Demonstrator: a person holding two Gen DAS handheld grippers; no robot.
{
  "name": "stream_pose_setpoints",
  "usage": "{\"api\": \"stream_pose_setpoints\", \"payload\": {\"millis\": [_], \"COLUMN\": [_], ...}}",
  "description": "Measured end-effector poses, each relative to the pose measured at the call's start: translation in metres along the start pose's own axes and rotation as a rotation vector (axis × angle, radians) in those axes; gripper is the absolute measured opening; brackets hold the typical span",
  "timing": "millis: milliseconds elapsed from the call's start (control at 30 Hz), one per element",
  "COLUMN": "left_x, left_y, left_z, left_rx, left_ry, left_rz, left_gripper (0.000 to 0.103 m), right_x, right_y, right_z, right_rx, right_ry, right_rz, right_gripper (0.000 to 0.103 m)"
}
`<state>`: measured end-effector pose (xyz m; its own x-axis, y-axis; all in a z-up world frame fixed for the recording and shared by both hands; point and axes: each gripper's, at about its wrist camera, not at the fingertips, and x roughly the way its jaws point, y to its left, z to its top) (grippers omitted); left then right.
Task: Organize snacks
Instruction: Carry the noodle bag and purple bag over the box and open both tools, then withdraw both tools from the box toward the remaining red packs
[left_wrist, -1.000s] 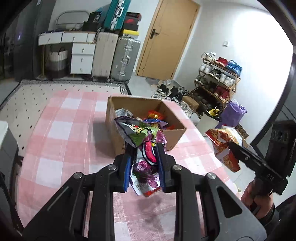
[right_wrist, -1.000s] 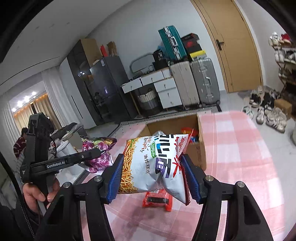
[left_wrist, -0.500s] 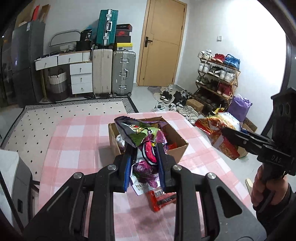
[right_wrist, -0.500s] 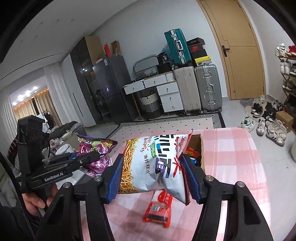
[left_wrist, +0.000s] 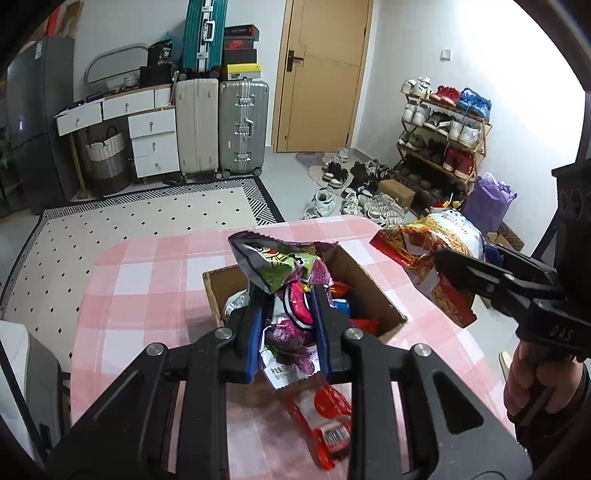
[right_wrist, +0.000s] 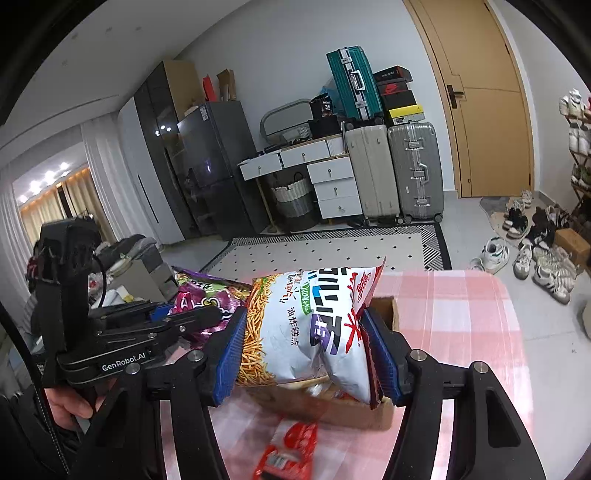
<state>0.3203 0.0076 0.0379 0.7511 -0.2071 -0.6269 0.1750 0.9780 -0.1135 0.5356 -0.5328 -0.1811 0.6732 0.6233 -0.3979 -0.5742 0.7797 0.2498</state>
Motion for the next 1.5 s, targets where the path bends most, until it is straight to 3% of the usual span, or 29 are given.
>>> {"api": "stream_pose_setpoints", "payload": {"millis": [333,567,667,733,767,800,833,1200,1500], "left_x": [0.091,0.137,0.15,0.153,0.155,0.155,0.153,0.099,0.037], "left_y": [0.013,0.016,0.015,0.014,0.011,0.009,0.007,0.004,-0.003], "left_z": [0.011,0.011,0.013,0.011,0.013,0.013,0.013,0.001,-0.013], "left_rx": [-0.005,-0.006,0.011,0.021,0.032,0.038,0.043,0.049,0.05], "left_ry": [0.078,0.109,0.112,0.107,0.107,0.105,0.096,0.008,-0.043], "left_rz": [0.01,0.012,0.037,0.064,0.076,0.091,0.114,0.175,0.2], "left_gripper": [0.021,0.021,0.021,0.029,0.042,0.052,0.066,0.077,0.081], "right_x": [0.061,0.096,0.111,0.116,0.117,0.116,0.113,0.067,0.014], "right_y": [-0.026,-0.041,-0.038,-0.036,-0.037,-0.039,-0.04,-0.053,-0.032], "right_z": [0.003,-0.002,-0.001,-0.002,-0.002,-0.003,-0.003,-0.006,-0.014], "right_rx": [-0.019,-0.017,-0.061,-0.081,-0.084,-0.087,-0.09,-0.031,-0.048], "right_ry": [0.06,0.087,0.108,0.105,0.095,0.081,0.06,0.008,-0.077], "right_rz": [-0.021,-0.016,-0.052,-0.081,-0.096,-0.107,-0.116,-0.118,-0.137], "right_gripper": [0.062,0.062,0.064,0.071,0.082,0.091,0.093,0.096,0.097]}}
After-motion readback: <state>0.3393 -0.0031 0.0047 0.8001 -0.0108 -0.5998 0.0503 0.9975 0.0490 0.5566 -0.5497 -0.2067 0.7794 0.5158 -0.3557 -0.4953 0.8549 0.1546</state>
